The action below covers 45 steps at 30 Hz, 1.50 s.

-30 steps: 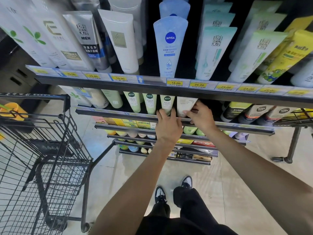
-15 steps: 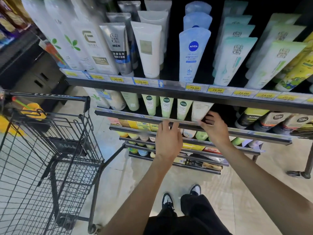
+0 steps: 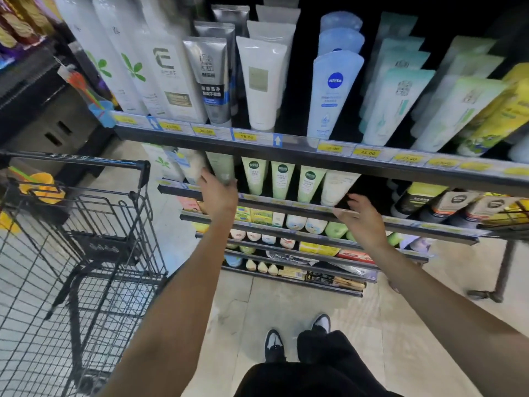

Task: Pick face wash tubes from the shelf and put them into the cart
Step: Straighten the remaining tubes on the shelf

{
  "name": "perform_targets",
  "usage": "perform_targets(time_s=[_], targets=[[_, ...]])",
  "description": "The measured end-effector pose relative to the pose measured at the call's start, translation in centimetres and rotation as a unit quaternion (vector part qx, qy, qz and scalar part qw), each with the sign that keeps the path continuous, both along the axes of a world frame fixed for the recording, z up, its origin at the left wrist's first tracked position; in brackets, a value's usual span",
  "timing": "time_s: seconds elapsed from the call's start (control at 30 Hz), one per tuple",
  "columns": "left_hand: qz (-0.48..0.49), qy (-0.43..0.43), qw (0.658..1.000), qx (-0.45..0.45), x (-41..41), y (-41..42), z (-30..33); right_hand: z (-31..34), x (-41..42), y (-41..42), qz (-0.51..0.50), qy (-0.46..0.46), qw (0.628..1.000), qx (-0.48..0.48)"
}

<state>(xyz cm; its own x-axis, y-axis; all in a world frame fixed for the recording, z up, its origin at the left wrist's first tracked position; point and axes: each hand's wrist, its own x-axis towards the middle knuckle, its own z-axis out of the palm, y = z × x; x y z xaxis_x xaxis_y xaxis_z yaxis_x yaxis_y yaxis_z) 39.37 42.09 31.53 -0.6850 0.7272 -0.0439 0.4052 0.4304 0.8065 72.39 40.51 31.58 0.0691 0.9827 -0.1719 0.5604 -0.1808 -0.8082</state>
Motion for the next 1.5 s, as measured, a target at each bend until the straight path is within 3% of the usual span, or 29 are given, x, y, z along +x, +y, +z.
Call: perform_targets(time_s=[0.17, 0.37, 0.53, 0.83, 1.5], targets=[[-0.004, -0.013, 1.0, -0.017, 0.0, 1.2, -0.9, 0.4, 1.5, -1.4, -0.02, 0.0, 1.0, 0.003], [-0.002, 0.004, 0.999, -0.032, -0.3, 1.9, -1.8, 1.1, 5.8, -3.0, -0.172, -0.005, 0.983, 0.059], [-0.008, 0.021, 0.999, -0.034, -0.2, 1.2, -1.7, 2.6, 8.5, -2.8, -0.258, 0.003, 0.965, 0.049], [-0.043, 0.045, 0.996, -0.064, -0.4, 0.5, -0.8, 1.6, 10.2, 0.1, -0.267, -0.021, 0.963, -0.012], [-0.091, 0.048, 0.993, -0.055, -0.8, -0.2, -0.9, -0.9, 9.7, 1.6, -0.273, -0.096, 0.957, -0.005]])
